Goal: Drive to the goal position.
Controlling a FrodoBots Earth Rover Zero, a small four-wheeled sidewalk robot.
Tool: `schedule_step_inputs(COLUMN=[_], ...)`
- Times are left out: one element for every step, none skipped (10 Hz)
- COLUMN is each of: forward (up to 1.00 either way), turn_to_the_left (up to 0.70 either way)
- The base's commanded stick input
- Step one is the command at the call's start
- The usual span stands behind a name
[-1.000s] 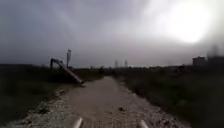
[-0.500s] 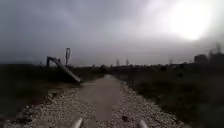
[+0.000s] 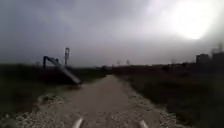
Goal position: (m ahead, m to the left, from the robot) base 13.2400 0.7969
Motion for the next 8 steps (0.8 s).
schedule_step_inputs(forward=[0.70, 0.70, 0.70, 0.70, 0.70, 0.70, 0.70, 0.70], turn_to_the_left=[0.00, 0.00, 0.00, 0.00, 0.00, 0.00, -0.10, -0.24])
